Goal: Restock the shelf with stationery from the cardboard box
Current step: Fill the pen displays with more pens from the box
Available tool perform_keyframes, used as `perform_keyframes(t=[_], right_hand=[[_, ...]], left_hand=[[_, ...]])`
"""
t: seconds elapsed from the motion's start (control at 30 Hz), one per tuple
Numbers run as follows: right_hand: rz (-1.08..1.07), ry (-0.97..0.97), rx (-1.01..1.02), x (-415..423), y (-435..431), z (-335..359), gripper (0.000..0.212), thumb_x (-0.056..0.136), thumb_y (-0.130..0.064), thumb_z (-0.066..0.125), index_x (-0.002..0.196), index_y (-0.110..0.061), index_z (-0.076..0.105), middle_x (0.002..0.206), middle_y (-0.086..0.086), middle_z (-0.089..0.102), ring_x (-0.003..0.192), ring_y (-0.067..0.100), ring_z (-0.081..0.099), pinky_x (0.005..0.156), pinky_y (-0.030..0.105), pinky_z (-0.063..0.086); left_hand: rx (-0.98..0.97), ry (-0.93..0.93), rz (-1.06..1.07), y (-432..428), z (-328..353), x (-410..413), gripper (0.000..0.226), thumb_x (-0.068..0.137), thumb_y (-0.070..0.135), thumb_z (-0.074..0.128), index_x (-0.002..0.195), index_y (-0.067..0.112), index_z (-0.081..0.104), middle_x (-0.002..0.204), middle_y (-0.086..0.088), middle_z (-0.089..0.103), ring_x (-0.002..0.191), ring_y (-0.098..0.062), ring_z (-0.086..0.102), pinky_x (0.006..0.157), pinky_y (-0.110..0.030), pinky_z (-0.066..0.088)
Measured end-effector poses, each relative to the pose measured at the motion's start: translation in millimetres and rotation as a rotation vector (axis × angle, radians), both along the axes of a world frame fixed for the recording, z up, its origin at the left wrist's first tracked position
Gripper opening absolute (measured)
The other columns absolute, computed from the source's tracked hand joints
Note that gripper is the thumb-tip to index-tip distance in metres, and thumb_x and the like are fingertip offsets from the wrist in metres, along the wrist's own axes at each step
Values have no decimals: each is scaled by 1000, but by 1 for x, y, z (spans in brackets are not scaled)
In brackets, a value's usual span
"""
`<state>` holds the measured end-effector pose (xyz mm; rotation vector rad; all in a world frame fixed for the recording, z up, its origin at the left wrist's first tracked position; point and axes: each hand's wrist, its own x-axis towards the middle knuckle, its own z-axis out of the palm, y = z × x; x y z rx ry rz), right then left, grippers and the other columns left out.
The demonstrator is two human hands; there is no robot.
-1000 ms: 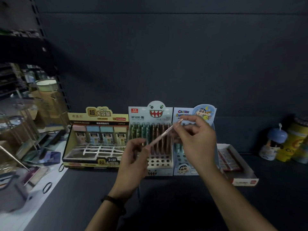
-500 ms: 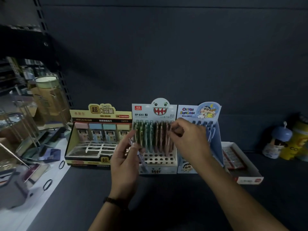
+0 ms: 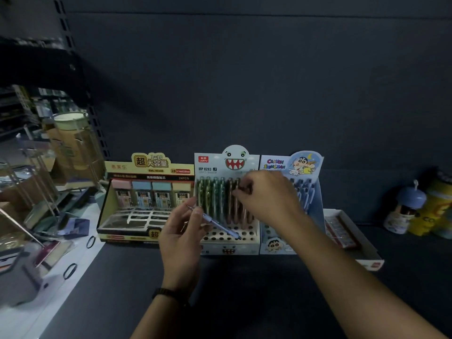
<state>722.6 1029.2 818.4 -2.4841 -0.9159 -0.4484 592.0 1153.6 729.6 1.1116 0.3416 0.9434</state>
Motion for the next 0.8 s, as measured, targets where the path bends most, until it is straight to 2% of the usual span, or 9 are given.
perform_keyframes(t=[0.07, 0.2, 0.37, 0.5, 0.6, 0.67, 0.8], right_hand=[[-35, 29, -86, 3, 8, 2, 29, 91, -55, 71, 89, -27, 77, 81, -11, 73, 79, 16, 69, 73, 39, 62], [-41, 68, -66, 6, 14, -1, 23, 89, -47, 73, 83, -26, 77, 76, -10, 72, 73, 16, 69, 69, 41, 63], [-4, 103, 184, 6, -1, 12, 15, 89, -39, 76, 89, -25, 80, 84, -13, 76, 82, 9, 71, 78, 34, 61], [33, 210, 398, 7, -27, 23, 14, 90, -25, 79, 78, -22, 74, 68, -9, 75, 63, 4, 73, 68, 30, 58], [61, 242, 455, 4, -38, 20, 4, 92, -18, 77, 89, -19, 74, 66, -3, 75, 60, 7, 75, 69, 34, 61], [40, 179, 428, 3, -41, 14, 10, 92, -20, 76, 102, -22, 75, 68, -4, 74, 65, 5, 73, 72, 33, 61], [51, 117, 329, 4, -40, 4, 16, 96, -21, 75, 112, -21, 75, 71, -14, 67, 69, 0, 66, 76, 30, 58]], left_hand=[[21, 26, 1, 1, -3, 0, 23, 102, 19, 67, 120, 29, 77, 99, -7, 75, 95, -24, 74, 83, -35, 63], [52, 46, -10, 1, -5, -1, 23, 101, 20, 69, 121, 29, 77, 103, -14, 73, 99, -29, 74, 86, -41, 64], [56, 46, -42, 0, -7, 0, 23, 102, 14, 67, 121, 23, 77, 93, -6, 73, 95, -25, 75, 83, -37, 65], [48, 29, -52, -2, -6, -2, 23, 102, 13, 67, 122, 21, 76, 95, -8, 72, 95, -25, 76, 81, -32, 65], [46, 26, -47, -2, -6, -1, 24, 102, 13, 67, 123, 20, 76, 96, -11, 70, 96, -26, 76, 81, -32, 65], [56, 29, -41, -2, -7, -1, 25, 102, 13, 67, 123, 21, 76, 98, -15, 69, 96, -28, 75, 81, -33, 65], [79, 40, -67, -2, -7, 0, 23, 102, 15, 67, 120, 25, 77, 96, -13, 69, 96, -29, 75, 81, -35, 65]])
